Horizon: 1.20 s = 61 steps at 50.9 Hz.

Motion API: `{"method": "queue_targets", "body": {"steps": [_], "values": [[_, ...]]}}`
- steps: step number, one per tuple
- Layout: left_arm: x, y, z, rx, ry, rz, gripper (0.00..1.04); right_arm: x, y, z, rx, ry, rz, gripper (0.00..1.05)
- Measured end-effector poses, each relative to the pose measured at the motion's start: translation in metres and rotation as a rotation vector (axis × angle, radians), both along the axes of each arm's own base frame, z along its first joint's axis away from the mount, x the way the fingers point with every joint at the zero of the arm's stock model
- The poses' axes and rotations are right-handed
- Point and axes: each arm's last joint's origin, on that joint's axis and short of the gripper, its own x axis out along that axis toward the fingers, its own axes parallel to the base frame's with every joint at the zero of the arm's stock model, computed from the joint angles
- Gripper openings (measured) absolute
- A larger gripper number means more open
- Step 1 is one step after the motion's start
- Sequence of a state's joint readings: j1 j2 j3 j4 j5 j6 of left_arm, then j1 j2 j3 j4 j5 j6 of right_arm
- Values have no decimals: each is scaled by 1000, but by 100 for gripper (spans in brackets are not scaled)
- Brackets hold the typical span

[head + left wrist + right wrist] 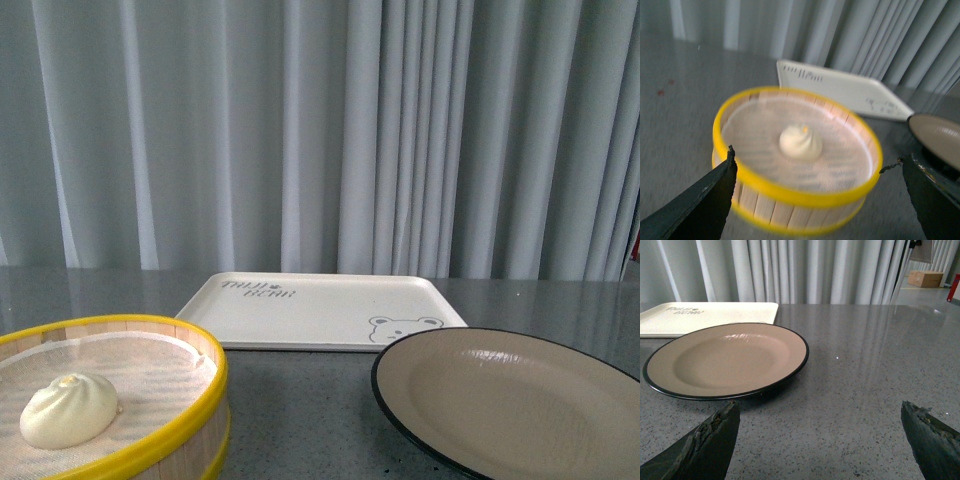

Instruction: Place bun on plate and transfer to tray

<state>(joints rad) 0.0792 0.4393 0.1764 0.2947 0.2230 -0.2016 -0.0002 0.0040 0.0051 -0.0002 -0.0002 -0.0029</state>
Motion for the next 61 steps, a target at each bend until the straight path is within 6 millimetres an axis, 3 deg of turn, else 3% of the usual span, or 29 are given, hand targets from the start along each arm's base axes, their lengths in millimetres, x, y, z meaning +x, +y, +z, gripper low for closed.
{"method": "queue_targets", "body": {"steps": [5,11,26,37,61], "values": [[20,0,33,2,-78,-47,98,0,0,0,0,0,0,96],[43,-7,59,41,-65,-145,98,0,0,0,0,0,0,96],[113,-32,73,286,188,-275,98,0,0,0,0,0,0,96],[142,-47,66,394,360,-222,98,0,0,0,0,0,0,96],[163,-48,39,433,544,-137,98,0,0,0,0,0,0,96]]}}
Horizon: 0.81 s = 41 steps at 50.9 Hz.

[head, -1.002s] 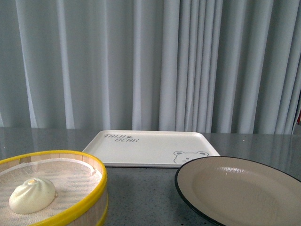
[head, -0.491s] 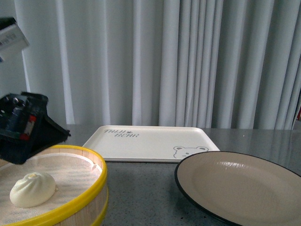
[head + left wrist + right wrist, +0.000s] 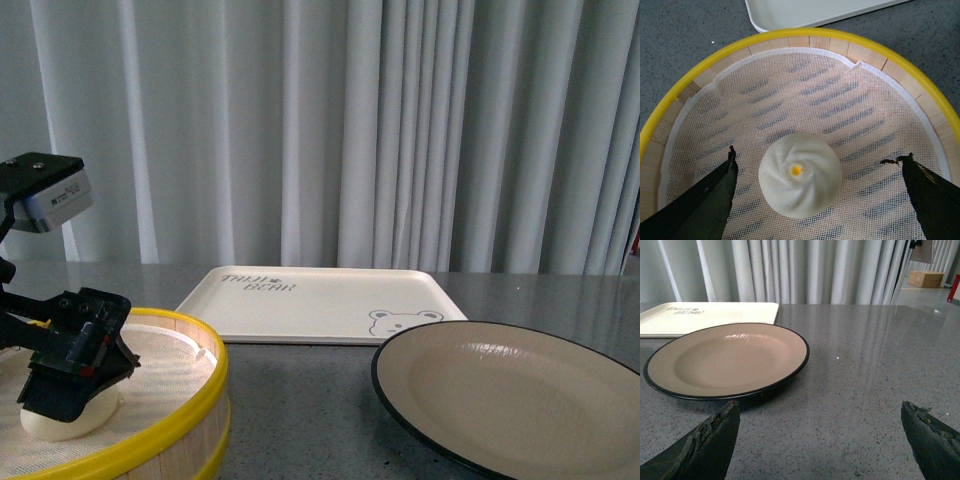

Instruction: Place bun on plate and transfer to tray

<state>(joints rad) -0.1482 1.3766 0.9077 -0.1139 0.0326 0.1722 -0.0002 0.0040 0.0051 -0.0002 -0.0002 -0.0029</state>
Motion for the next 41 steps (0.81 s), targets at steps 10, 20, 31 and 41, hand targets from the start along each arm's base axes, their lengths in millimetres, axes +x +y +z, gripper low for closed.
{"method": "queue_targets", "body": {"steps": [10,20,31,41], "values": [[6,1,-9,-10,34,21,98,0,0,0,0,0,0,96],[12,2,-13,-39,54,39,98,0,0,0,0,0,0,96],[20,4,-21,-45,71,68,98,0,0,0,0,0,0,96],[23,6,-24,-40,70,78,95,0,0,0,0,0,0,96]]}}
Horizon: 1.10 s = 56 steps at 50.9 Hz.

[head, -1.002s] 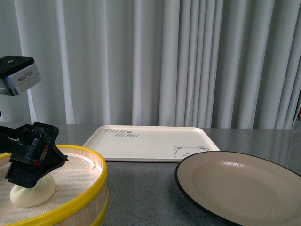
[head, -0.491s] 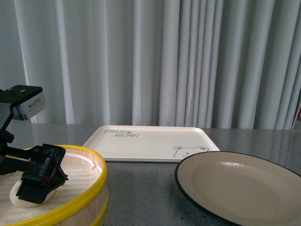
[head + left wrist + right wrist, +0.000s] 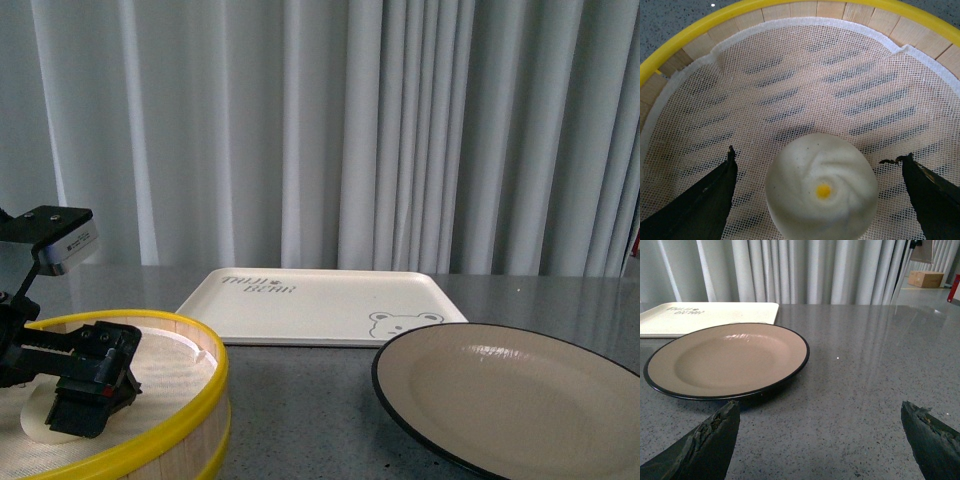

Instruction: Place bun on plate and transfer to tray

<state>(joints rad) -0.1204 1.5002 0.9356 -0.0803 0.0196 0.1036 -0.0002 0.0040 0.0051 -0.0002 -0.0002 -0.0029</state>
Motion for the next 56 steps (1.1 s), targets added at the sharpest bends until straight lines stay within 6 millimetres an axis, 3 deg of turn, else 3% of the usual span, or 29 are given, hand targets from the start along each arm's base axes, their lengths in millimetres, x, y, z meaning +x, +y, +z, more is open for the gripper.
{"method": "queue_targets", "body": {"steps": [20,30,39,49,56], "values": [[-2,2,2,-2,-15,-5,39,0,0,0,0,0,0,96],[-7,4,6,-20,-28,-20,5,0,0,0,0,0,0,96],[-22,-7,25,-70,-65,-89,4,0,0,0,0,0,0,96],[-36,-35,55,-114,-152,-215,4,0,0,0,0,0,0,96],[-43,-77,68,-150,-254,-423,4,0,0,0,0,0,0,96]]}}
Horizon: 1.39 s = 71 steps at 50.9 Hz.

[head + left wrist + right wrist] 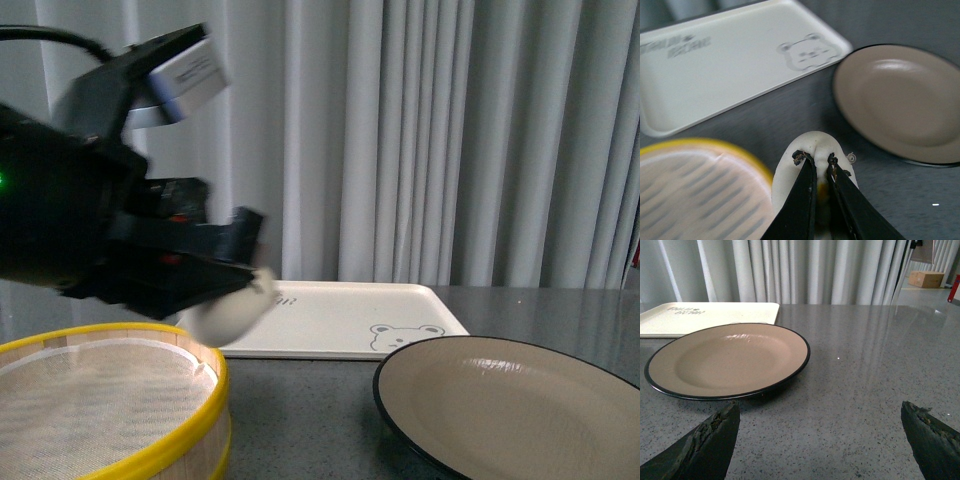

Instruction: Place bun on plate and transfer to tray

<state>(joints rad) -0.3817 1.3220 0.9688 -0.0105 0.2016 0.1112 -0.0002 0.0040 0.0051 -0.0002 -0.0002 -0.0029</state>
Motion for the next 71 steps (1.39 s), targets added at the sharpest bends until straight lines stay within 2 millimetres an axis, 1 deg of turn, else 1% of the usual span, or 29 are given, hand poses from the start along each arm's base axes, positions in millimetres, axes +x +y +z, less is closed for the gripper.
{"method": "queue_targets", "body": {"steps": [4,7,8,13,15,21,24,29,32,37,42,48,52,59,66,71], "values": [[-1,-27,2,-21,-21,-147,4,0,0,0,0,0,0,96],[-1,-56,0,-34,-27,-280,4,0,0,0,0,0,0,96],[0,-59,0,-37,-27,-295,4,0,0,0,0,0,0,96],[3,-90,-4,-39,-21,-400,4,0,0,0,0,0,0,96],[4,-99,-4,-33,-20,-428,4,0,0,0,0,0,0,96],[9,-124,-3,-14,-37,-473,4,0,0,0,0,0,-1,96],[14,-140,-2,0,-53,-464,4,0,0,0,0,0,0,96],[24,-159,-2,30,-76,-445,4,0,0,0,0,0,-1,96],[30,-169,-4,41,-80,-443,4,0,0,0,0,0,-2,96],[40,-190,-16,103,-58,-470,4,0,0,0,0,0,1,96],[46,-202,-30,154,-53,-481,4,0,0,0,0,0,-2,96],[54,-211,-37,197,-50,-438,4,0,0,0,0,0,-1,96],[59,-212,-39,221,-47,-411,4,0,0,0,0,0,-1,96],[72,-215,-46,274,-53,-356,4,0,0,0,0,0,-2,96],[82,-212,-55,330,-27,-336,4,0,0,0,0,0,-1,96],[86,-209,-58,353,-24,-327,4,0,0,0,0,0,-1,96]]}}
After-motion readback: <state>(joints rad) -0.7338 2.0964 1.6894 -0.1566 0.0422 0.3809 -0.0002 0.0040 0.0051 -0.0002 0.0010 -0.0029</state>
